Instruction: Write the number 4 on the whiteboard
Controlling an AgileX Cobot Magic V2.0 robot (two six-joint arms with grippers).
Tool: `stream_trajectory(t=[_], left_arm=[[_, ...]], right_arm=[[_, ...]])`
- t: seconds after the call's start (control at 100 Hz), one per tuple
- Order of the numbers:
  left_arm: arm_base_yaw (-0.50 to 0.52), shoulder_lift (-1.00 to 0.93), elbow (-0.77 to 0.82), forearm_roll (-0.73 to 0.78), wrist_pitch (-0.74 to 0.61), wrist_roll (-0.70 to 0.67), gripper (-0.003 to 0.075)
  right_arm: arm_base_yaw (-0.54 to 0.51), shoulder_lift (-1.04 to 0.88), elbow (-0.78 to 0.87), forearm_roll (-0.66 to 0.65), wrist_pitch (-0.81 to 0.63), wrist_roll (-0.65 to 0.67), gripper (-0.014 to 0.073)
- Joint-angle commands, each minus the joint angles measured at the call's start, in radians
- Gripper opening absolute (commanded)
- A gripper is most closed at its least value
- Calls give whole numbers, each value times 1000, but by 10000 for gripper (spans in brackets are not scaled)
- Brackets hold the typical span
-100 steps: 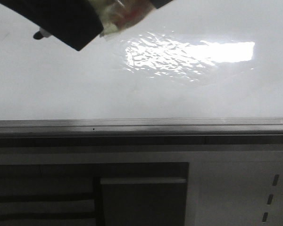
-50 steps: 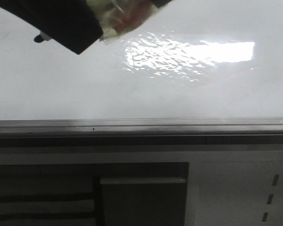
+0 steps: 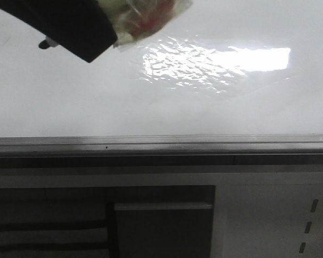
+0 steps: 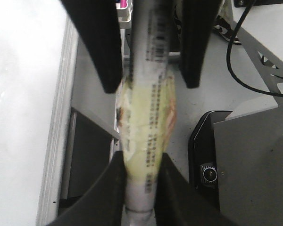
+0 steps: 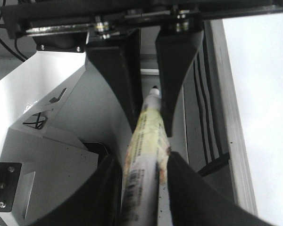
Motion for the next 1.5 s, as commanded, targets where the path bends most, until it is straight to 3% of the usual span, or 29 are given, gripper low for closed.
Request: stream_trajectory(t=[0.0, 0.55, 0.82, 0.91, 1.03, 1.14, 1.36, 1.49], left_arm=[[-9, -17, -32, -35, -38, 2, -20], [-9, -17, -32, -54, -74, 2, -20], [-9, -17, -32, -56, -74, 2, -17], [-9, -17, -32, -56, -82, 2, 51], [-9, -17, -32, -56, -96, 2, 256], [-2, -39, -32, -51, -128, -24, 382], [104, -166, -32, -41, -146, -144, 385], [228, -271, -2, -30, -145, -253, 385]], right_arm=[[0, -10, -28, 47, -17, 0, 216], [0, -10, -28, 49, -17, 0, 211], [0, -10, -28, 51, -17, 0, -71], [0, -10, -28, 51, -17, 0, -71], [0, -10, -36, 43, -28, 14, -69], [0, -19, -69, -65, -40, 130, -62], [0, -104, -111, -334, -69, 423, -62], [0, -179, -85, -551, -113, 718, -62]])
